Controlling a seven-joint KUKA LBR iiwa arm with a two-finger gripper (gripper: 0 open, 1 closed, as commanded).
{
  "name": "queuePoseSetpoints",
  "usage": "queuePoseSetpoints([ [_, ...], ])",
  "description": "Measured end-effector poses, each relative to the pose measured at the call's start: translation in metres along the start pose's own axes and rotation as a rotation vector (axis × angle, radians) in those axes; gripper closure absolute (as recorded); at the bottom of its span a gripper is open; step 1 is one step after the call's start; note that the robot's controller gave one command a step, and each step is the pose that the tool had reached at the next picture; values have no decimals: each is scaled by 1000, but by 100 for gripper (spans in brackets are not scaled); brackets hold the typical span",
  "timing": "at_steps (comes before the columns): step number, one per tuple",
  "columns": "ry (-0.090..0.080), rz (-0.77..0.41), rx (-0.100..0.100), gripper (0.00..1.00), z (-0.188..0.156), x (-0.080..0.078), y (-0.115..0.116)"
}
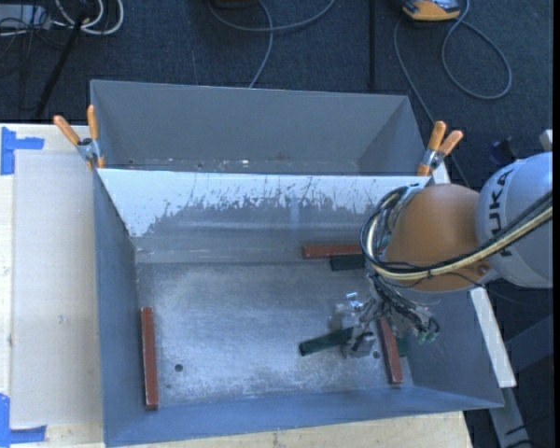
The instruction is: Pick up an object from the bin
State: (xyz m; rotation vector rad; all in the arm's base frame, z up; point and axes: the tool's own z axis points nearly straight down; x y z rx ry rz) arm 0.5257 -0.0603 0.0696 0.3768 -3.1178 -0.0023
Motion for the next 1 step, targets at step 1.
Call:
queuePoseSetpoints([
  [1,-9,-13,5,100,-141,-6,-15],
])
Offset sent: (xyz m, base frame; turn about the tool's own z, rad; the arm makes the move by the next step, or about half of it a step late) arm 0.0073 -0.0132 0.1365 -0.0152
